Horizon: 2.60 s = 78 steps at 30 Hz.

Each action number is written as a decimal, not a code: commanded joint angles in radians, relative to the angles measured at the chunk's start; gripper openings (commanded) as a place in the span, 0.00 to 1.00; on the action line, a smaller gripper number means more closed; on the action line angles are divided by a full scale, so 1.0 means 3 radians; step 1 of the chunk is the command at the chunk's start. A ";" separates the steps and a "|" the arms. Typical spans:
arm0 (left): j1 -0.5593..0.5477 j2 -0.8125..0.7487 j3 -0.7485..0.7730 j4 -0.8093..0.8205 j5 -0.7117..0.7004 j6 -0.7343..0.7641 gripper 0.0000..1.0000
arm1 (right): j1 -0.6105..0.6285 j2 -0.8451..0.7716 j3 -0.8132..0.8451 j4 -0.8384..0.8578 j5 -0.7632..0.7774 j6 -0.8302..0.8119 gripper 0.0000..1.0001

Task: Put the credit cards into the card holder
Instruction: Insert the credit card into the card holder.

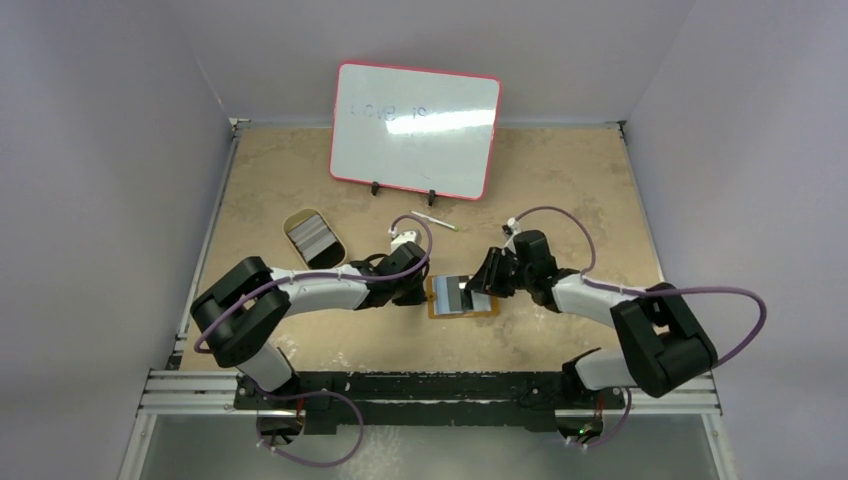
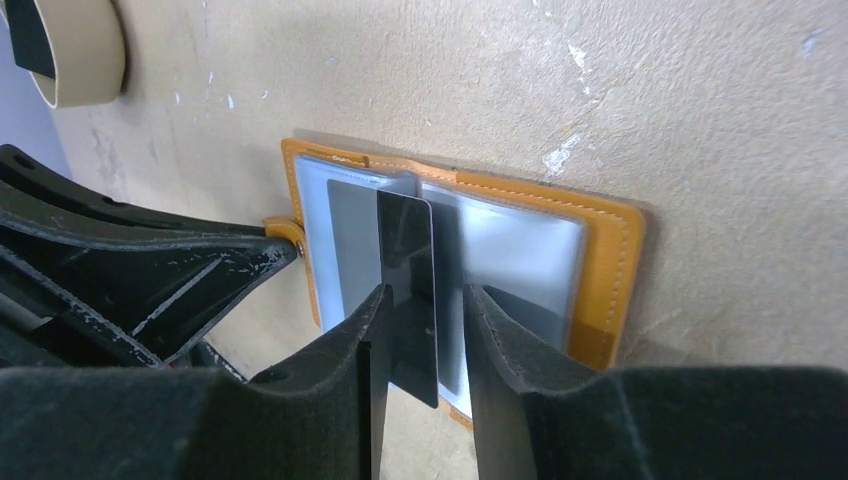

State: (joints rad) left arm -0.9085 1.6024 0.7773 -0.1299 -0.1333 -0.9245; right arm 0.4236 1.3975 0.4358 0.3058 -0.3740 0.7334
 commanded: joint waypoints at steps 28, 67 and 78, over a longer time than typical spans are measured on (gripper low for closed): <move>0.0011 -0.0005 0.0003 -0.0490 -0.0136 0.0152 0.00 | 0.0639 0.0128 0.0453 -0.0453 0.0413 0.0241 0.24; 0.0148 -0.0377 0.0010 0.0453 0.0261 -0.0026 0.42 | 0.0638 0.0162 0.0086 0.0123 0.0419 0.0245 0.04; 0.0144 -0.0655 0.0107 0.0419 0.0291 -0.0125 0.42 | 0.0637 0.0198 0.0067 0.0156 0.0413 0.0259 0.04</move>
State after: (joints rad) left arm -0.8707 1.4528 0.7853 -0.0387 -0.0460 -0.9527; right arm 0.6106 1.4521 0.4686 0.3302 -0.2382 0.8043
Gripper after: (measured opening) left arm 0.421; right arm 0.044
